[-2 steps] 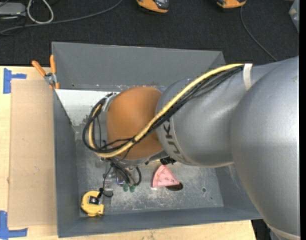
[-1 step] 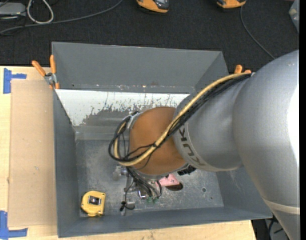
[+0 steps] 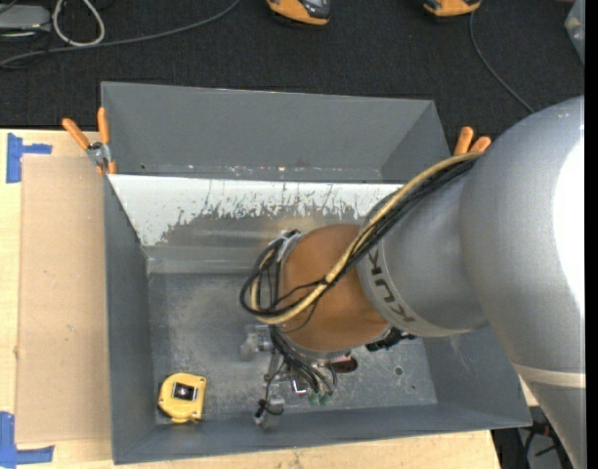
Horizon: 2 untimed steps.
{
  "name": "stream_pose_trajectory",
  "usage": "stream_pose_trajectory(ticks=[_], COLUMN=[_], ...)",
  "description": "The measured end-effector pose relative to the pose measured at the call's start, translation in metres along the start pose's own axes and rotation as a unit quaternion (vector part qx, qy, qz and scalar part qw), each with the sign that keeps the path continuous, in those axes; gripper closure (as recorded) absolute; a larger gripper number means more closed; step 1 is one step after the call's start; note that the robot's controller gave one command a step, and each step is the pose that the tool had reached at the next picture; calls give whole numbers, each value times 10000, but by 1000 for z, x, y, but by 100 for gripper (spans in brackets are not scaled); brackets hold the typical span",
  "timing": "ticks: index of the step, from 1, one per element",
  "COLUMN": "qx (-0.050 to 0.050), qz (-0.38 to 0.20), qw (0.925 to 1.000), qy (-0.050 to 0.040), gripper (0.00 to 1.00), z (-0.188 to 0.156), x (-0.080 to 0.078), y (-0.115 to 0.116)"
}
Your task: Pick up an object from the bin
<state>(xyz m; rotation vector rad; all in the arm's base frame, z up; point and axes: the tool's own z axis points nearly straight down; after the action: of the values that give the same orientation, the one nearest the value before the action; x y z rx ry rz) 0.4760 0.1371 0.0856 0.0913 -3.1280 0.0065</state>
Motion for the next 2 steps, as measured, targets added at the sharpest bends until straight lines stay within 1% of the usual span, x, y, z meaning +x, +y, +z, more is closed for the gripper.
stream_pose_trajectory(ticks=[1, 2], qx=[3, 2], qz=[-346, -324], qw=[9994, 9995], qy=[28, 27], gripper=[0, 0], z=[-13, -14], x=[4, 4], y=[-52, -55])
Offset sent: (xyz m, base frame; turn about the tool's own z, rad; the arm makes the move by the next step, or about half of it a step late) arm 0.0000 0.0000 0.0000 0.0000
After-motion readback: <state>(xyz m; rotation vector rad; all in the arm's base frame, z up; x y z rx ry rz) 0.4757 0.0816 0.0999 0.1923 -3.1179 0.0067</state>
